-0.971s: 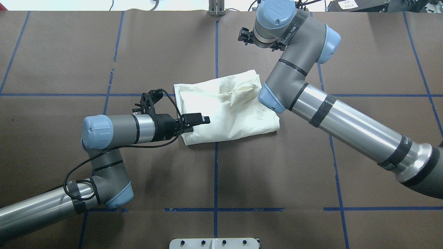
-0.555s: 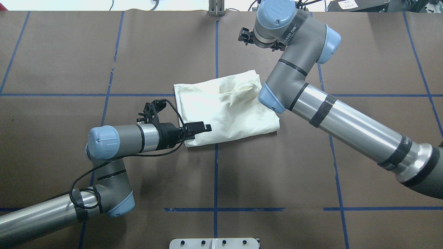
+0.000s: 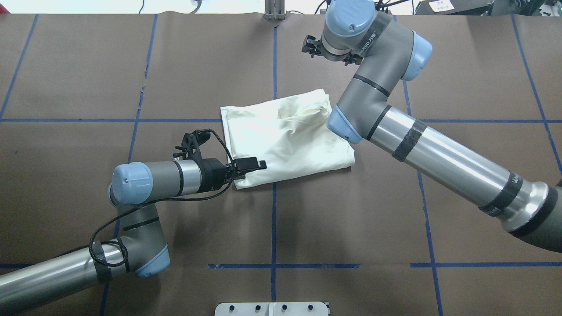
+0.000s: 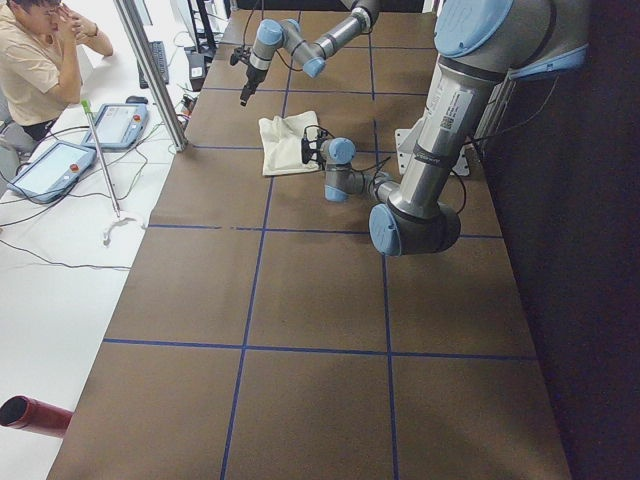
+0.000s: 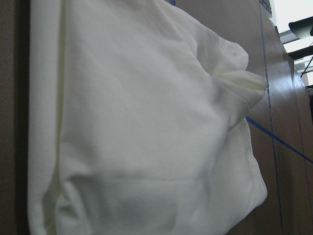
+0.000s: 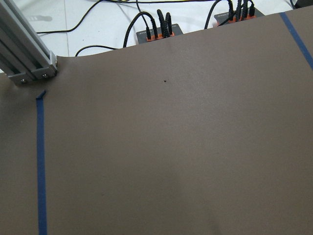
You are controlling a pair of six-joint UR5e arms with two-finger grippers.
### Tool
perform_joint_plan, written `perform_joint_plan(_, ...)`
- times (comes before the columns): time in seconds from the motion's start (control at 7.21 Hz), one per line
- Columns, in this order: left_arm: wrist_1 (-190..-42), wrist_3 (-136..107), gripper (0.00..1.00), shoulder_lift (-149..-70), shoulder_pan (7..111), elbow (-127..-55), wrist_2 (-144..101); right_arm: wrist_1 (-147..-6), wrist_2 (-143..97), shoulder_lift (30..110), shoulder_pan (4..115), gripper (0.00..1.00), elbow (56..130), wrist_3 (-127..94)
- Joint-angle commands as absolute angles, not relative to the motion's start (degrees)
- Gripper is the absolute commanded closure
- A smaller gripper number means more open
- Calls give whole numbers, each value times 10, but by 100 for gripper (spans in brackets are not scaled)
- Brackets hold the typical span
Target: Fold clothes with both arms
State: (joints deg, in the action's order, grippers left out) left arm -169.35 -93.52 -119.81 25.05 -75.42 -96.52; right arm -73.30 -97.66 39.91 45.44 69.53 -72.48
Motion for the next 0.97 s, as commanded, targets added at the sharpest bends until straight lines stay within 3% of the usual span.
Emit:
perform_joint_plan(0.0, -1685, -932, 0, -1200, 263, -778, -972, -736, -1016, 400, 466, 0, 706, -713)
perform_joint_plan(0.42, -1560, -836, 0, -1194, 376, -832, -1110, -743, -1118, 475, 528, 0, 766, -616)
perform_joint_plan(0.83, -1366, -530, 0, -1157, 541, -884, -1241, -744, -1245, 589, 663, 0, 809, -378)
